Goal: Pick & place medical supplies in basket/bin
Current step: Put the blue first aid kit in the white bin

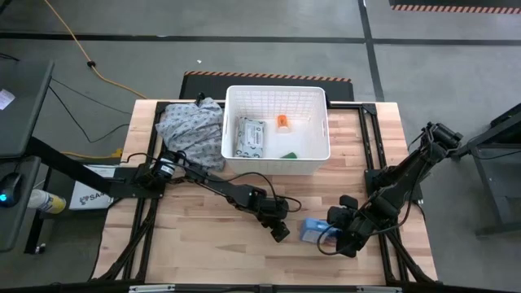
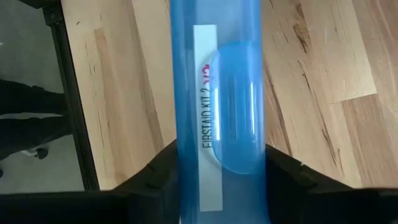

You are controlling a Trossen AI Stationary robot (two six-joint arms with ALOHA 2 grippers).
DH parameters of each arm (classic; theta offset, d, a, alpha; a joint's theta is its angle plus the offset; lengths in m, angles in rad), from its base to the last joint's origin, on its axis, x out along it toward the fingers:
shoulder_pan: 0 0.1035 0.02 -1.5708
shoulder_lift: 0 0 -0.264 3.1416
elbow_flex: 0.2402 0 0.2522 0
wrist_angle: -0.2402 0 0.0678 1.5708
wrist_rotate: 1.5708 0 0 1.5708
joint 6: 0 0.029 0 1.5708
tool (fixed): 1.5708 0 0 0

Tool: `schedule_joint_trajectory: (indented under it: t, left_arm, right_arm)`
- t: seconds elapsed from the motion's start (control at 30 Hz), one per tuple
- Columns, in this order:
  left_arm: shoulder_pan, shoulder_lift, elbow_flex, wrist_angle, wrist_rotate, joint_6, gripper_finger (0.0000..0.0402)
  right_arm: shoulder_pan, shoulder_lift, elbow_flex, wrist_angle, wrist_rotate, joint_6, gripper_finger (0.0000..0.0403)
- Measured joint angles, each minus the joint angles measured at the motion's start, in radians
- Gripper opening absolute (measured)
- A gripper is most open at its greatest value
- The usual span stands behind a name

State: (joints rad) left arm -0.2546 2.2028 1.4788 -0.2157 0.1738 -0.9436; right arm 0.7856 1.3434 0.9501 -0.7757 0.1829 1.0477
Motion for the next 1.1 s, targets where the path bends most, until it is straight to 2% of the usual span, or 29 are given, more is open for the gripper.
schedule_joint_trajectory:
  t: [0.5, 0.7, 1.1]
  left_arm:
    - [0.002, -0.005, 0.001, -0.043, 0.047, 0.003, 0.0239]
    - [0.001, -0.028, 0.001, -0.119, 0.049, -0.003, 0.0239]
    - [-0.006, -0.06, -0.002, -0.202, 0.049, -0.052, 0.0239]
  right_arm:
    - [0.0, -0.009, 0.024, -0.036, 0.028, -0.024, 0.0149]
    - [0.0, -0.01, 0.14, -0.187, 0.077, -0.042, 0.0149]
    - [0.0, -0.011, 0.476, -0.571, 0.219, -0.066, 0.0149]
